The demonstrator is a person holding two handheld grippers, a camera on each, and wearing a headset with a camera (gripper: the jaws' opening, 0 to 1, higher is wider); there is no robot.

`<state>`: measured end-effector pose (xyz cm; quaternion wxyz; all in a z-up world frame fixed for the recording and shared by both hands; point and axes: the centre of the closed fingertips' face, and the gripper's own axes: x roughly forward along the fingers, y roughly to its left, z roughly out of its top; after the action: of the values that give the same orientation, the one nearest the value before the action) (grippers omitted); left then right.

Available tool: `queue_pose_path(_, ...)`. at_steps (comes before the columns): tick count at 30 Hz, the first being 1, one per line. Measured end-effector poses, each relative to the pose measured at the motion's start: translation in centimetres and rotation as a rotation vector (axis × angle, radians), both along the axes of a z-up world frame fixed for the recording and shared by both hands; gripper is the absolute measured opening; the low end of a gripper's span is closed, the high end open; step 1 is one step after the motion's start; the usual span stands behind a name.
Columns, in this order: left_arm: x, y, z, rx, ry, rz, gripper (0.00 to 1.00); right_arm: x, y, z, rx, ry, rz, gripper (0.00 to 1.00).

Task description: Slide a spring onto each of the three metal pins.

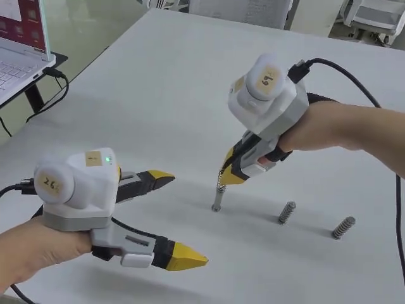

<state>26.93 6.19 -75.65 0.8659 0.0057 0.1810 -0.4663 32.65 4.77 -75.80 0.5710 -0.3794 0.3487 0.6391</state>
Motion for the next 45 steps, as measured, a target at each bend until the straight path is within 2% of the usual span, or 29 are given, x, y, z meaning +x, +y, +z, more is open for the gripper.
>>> queue_pose_path(21,0.1,0.2,-0.1,-0.001,0.003,0.005,0.91,0.3,-0.1,-2.9,-0.017,0.009,-0.003,0.07)
queue_pose_path(36,0.2,0.2,-0.3,-0.001,0.007,0.004,0.91,0.4,-0.2,-4.2,-0.026,0.005,0.006,0.07)
queue_pose_path(45,0.5,0.2,-0.1,-0.004,-0.001,0.007,0.91,0.6,-0.1,-4.8,-0.027,-0.004,0.012,0.07)
